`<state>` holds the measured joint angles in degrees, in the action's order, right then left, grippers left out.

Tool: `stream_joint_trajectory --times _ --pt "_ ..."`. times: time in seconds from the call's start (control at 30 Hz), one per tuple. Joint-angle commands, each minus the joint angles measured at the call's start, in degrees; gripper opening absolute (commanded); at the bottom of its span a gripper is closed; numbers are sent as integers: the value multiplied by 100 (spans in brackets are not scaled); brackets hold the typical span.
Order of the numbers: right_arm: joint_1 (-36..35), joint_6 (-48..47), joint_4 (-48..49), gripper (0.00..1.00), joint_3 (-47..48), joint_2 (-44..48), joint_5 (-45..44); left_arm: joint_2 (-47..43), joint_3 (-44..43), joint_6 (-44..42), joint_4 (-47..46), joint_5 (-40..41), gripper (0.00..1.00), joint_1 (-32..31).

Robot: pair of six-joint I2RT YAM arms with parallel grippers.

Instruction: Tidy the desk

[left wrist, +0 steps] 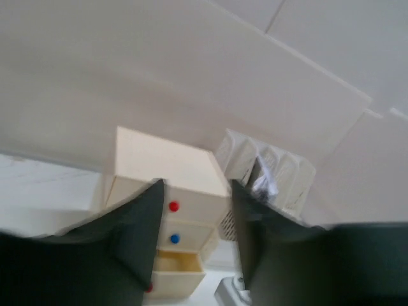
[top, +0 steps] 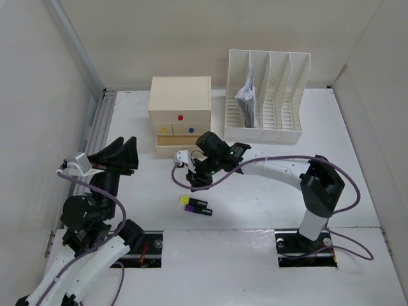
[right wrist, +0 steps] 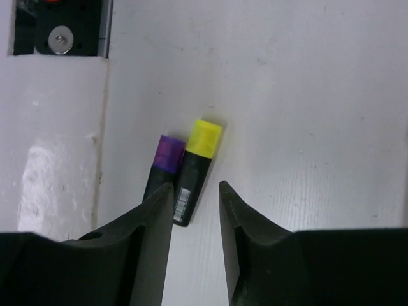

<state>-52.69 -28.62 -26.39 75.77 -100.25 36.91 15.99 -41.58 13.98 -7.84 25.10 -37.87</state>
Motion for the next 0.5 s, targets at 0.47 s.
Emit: stream_joint_trajectory --times 0.47 --pt "-831 2036 1513 56 -168 -918 -2609 -754 511 -976 28 258 63 25"
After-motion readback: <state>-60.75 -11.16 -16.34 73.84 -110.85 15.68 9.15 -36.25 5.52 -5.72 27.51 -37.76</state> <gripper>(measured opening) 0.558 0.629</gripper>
